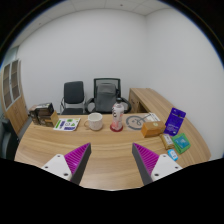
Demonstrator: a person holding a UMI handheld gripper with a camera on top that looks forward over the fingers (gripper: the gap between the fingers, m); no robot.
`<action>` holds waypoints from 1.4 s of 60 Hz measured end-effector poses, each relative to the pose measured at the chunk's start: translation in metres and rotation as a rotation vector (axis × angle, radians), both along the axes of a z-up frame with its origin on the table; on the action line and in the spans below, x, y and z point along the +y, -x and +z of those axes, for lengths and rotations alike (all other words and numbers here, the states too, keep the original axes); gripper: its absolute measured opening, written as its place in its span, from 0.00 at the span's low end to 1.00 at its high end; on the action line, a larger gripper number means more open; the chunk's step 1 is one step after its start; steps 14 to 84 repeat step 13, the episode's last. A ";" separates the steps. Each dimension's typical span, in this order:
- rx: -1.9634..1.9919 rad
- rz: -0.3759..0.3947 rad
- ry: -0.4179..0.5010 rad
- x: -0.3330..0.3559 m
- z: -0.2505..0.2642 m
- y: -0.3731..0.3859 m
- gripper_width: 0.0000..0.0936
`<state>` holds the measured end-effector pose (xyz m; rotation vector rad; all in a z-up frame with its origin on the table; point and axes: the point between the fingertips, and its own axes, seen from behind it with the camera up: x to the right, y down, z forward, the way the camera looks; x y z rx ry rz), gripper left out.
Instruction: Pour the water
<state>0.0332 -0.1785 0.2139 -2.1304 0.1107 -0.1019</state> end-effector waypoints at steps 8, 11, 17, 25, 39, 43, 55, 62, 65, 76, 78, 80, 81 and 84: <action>-0.011 -0.006 -0.004 -0.009 0.003 0.001 0.92; -0.021 -0.001 -0.004 -0.009 0.006 0.002 0.92; -0.024 -0.004 -0.009 -0.008 0.008 0.000 0.91; -0.024 -0.004 -0.009 -0.008 0.008 0.000 0.91; -0.024 -0.004 -0.009 -0.008 0.008 0.000 0.91; -0.024 -0.004 -0.009 -0.008 0.008 0.000 0.91; -0.024 -0.004 -0.009 -0.008 0.008 0.000 0.91; -0.024 -0.004 -0.009 -0.008 0.008 0.000 0.91; -0.024 -0.004 -0.009 -0.008 0.008 0.000 0.91; -0.024 -0.004 -0.009 -0.008 0.008 0.000 0.91; -0.024 -0.004 -0.009 -0.008 0.008 0.000 0.91; -0.024 -0.004 -0.009 -0.008 0.008 0.000 0.91; -0.024 -0.004 -0.009 -0.008 0.008 0.000 0.91; -0.024 -0.004 -0.009 -0.008 0.008 0.000 0.91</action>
